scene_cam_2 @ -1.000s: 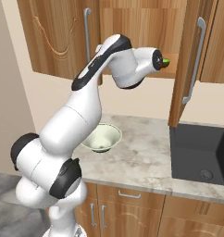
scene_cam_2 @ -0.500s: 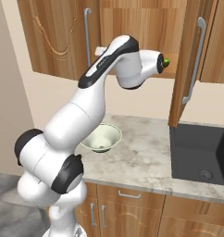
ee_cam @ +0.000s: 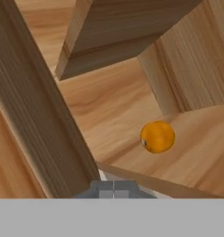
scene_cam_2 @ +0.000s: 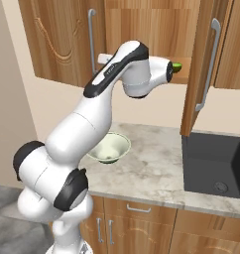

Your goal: Open the cabinet. Pick the orange and kiwi from the cabinet and place them into the bowl. Then close the cabinet.

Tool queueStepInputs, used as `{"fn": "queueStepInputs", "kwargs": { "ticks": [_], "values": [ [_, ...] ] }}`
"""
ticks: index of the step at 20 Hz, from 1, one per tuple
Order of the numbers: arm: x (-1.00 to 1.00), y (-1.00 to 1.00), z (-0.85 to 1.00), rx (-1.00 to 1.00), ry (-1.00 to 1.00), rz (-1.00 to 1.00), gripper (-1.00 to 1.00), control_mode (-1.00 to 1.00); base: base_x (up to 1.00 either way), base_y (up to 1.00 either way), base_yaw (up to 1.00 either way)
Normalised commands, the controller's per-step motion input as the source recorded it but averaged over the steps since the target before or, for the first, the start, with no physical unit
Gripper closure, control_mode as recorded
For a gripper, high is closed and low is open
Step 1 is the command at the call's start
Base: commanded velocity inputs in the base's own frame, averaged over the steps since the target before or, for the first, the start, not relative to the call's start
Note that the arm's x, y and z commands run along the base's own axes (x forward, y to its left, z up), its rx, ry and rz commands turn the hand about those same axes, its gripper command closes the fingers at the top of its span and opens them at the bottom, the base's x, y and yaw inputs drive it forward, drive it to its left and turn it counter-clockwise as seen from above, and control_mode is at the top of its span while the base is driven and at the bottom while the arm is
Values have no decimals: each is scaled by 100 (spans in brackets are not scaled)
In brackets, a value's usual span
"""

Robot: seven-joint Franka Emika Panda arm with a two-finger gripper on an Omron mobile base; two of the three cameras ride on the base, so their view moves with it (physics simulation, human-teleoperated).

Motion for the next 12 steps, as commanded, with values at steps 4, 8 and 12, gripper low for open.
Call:
{"fn": "queueStepInputs", "kwargs": {
  "ticks": [4, 8, 12],
  "values": [
    [-58, 44, 26, 0, 0, 5, 100, -100, 0, 0, 0],
    [-56, 59, 19, 0, -1, 3, 100, -100, 0, 0, 0],
    [-47, 65, 21, 0, -4, 1, 100, -100, 0, 0, 0]
  ]
}}
